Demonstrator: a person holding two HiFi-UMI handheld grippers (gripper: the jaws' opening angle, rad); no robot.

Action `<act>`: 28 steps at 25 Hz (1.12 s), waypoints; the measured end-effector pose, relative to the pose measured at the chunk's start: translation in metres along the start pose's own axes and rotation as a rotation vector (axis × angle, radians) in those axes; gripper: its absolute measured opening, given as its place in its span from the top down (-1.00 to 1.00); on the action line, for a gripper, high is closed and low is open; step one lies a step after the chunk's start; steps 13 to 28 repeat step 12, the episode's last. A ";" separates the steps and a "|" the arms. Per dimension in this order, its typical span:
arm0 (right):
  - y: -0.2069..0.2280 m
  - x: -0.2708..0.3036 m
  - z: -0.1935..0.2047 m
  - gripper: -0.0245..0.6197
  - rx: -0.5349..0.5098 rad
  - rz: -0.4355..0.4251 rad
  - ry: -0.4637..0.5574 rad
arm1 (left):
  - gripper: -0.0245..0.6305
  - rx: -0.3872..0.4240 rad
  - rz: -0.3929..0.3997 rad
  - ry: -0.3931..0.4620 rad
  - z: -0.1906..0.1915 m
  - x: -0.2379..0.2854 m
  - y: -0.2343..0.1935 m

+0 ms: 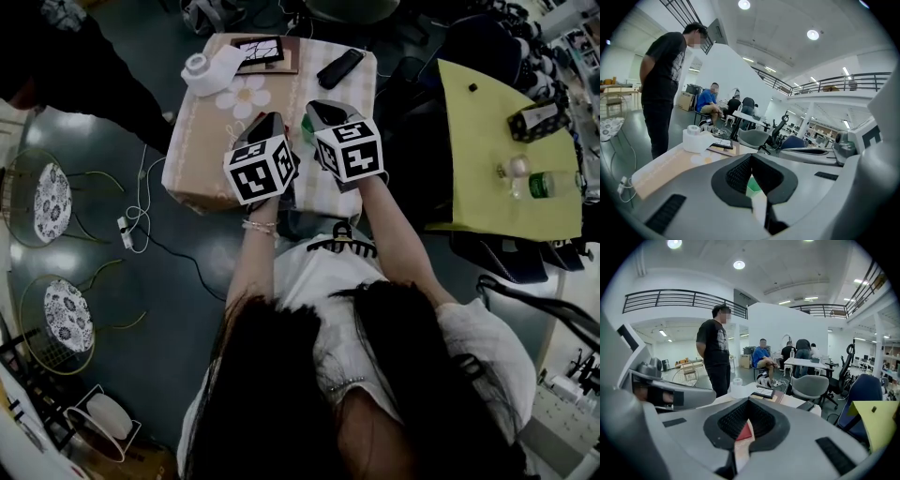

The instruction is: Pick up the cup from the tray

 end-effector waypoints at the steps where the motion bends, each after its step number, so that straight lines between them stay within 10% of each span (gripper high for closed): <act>1: -0.001 -0.001 0.000 0.89 -0.001 0.002 0.000 | 0.90 -0.003 -0.001 0.001 0.001 -0.001 -0.001; 28: -0.008 -0.003 -0.008 0.89 0.008 0.026 0.023 | 0.90 0.002 -0.007 0.010 -0.003 -0.010 -0.014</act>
Point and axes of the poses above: the fingertips, and each gripper's own axes: x forward along the fingers, y to its right, z out of its underside, the point moved 5 cm from there along -x, backward along the fingers, and after that the axes turned 5 degrees about x, right-handed, at the moved point
